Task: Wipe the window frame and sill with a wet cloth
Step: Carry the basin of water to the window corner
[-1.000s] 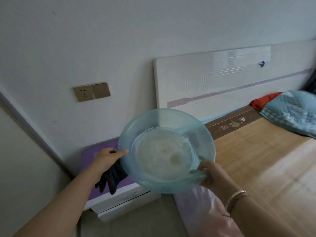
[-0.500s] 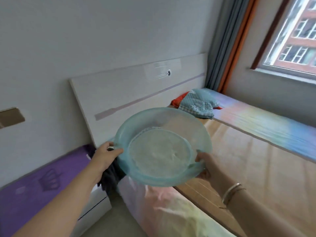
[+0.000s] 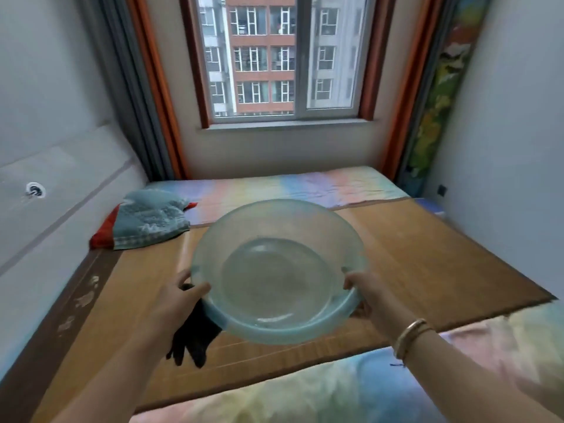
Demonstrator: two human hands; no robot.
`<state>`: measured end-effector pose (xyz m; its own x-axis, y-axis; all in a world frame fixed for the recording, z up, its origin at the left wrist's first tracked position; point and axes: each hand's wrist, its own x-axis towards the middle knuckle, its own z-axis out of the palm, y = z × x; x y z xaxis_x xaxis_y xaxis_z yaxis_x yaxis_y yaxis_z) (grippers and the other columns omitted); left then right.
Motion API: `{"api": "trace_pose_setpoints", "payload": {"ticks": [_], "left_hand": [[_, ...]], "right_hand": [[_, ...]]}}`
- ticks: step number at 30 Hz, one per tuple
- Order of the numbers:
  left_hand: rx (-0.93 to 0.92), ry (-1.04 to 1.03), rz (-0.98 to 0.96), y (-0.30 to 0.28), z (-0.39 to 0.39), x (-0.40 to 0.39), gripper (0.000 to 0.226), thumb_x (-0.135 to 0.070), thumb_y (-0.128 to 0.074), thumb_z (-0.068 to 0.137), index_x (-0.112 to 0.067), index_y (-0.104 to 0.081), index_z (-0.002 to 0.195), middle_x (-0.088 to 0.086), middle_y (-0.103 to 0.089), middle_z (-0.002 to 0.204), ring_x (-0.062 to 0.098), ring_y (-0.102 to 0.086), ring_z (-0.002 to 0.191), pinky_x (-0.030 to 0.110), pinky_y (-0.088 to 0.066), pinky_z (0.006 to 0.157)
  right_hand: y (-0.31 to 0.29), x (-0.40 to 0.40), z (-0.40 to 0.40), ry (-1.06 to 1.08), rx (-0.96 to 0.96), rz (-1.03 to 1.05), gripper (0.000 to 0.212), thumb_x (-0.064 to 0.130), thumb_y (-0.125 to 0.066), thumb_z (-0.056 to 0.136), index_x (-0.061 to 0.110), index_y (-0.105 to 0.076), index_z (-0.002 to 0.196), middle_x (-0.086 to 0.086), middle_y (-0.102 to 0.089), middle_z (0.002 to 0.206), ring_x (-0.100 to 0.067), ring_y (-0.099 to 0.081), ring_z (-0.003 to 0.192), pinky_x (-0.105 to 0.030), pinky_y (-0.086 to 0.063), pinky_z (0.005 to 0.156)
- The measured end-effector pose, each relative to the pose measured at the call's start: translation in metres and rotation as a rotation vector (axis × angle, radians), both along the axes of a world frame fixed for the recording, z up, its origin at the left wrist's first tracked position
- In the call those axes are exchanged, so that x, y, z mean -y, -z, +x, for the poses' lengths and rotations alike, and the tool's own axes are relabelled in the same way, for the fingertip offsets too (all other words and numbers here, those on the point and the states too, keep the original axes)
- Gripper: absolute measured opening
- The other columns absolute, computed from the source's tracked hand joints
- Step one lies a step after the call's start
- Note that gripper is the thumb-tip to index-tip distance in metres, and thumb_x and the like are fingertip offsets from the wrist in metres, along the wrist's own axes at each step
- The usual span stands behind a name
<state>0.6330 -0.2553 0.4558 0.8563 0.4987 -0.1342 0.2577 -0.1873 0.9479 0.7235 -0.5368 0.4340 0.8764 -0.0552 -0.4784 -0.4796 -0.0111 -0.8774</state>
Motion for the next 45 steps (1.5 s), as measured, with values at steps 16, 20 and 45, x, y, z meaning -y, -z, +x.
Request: {"api": "trace_pose_setpoints", "payload": {"ticks": [16,20,45], "left_hand": [[-0.026,0.595,-0.008,0.005,0.166,0.353,0.034,-0.015,-0.065,0.086,-0.021,-0.063,0.119,0.005,-0.067,0.086,0.027,-0.064,0.083,0.039,-0.051,0.084],[-0.039,0.662,-0.01,0.011,0.194,0.456,0.034,-0.015,-0.066,0.085,-0.024,-0.065,0.118,0.005,-0.069,0.088,0.026,-0.064,0.083,0.038,-0.052,0.085],[-0.143,0.726,-0.045,0.018,0.452,0.865,0.035,-0.02,-0.06,0.09,-0.026,-0.058,0.124,0.004,-0.064,0.09,0.02,-0.06,0.079,0.029,-0.048,0.067]], "right_hand": [[-0.003,0.357,-0.008,0.603,-0.005,-0.037,0.011,-0.002,-0.05,0.074,0.003,-0.051,0.084,-0.015,-0.053,0.077,-0.028,-0.055,0.053,-0.025,-0.046,0.04],[0.006,0.459,0.0,0.662,-0.002,-0.037,0.036,0.0,-0.051,0.07,0.002,-0.055,0.106,-0.022,-0.061,0.09,-0.031,-0.06,0.06,-0.026,-0.049,0.043],[0.023,0.857,0.241,0.627,-0.008,0.066,0.029,-0.003,-0.048,0.077,0.0,-0.055,0.104,-0.019,-0.06,0.092,-0.031,-0.062,0.068,-0.027,-0.05,0.043]]}}
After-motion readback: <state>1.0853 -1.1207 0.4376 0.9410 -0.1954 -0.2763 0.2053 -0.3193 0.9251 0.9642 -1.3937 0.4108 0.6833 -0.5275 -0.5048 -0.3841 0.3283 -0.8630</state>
